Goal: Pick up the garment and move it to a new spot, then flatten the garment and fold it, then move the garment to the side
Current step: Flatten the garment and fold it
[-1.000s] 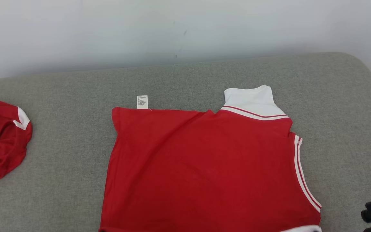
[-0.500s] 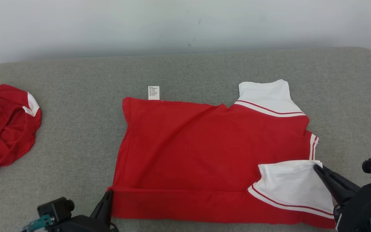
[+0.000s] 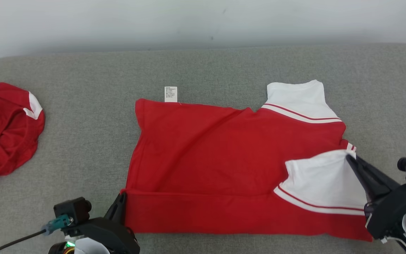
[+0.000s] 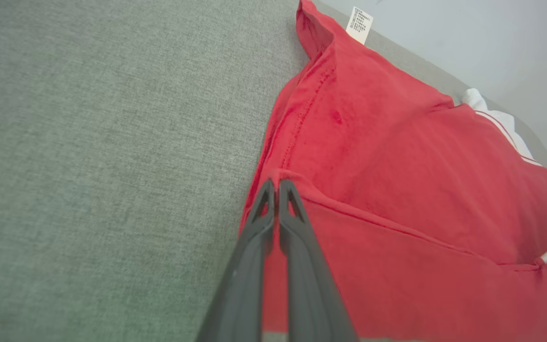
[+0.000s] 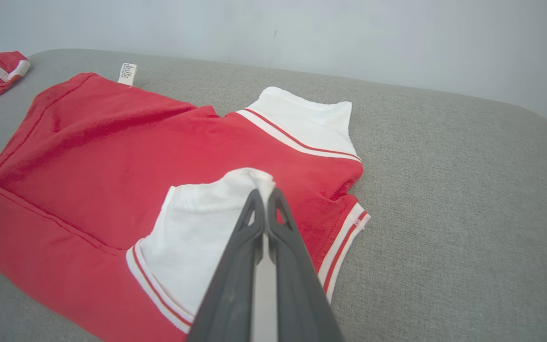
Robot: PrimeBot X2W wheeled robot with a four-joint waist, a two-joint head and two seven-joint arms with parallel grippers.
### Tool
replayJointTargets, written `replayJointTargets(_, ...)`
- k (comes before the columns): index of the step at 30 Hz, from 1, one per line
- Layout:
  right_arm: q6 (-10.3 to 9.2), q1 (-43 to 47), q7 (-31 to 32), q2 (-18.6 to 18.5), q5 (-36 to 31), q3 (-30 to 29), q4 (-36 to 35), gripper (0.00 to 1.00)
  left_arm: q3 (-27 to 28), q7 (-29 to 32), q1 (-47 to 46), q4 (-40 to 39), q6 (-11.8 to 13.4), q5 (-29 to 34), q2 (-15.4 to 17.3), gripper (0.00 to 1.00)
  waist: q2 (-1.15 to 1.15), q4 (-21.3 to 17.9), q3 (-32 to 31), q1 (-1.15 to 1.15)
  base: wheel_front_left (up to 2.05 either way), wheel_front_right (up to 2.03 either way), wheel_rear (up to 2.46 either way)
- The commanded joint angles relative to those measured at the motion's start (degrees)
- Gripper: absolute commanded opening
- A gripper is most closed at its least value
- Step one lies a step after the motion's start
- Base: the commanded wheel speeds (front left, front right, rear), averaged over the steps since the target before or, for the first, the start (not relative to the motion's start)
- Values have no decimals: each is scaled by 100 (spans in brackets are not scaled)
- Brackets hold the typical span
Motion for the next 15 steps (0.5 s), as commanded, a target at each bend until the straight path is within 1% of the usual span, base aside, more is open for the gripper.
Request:
replayJointTargets(1,-11,-104,-70,-31,-56,24,32,0,-1,-31,-92,30,-4,48,-6,0,0,-21,31,-1,0,0,0)
replayJointTargets(8,-11,-571,-370,-44,-180,377,480,0,-74,-113,-306,215,43,209,-28,0,0,-28,121,-1,0,0,0)
replayJointTargets(15,-11,-832,-544,57,-303,499,923,0,-137,-251,-454,376,142,358,-47,0,0,25,159,-1,0,0,0)
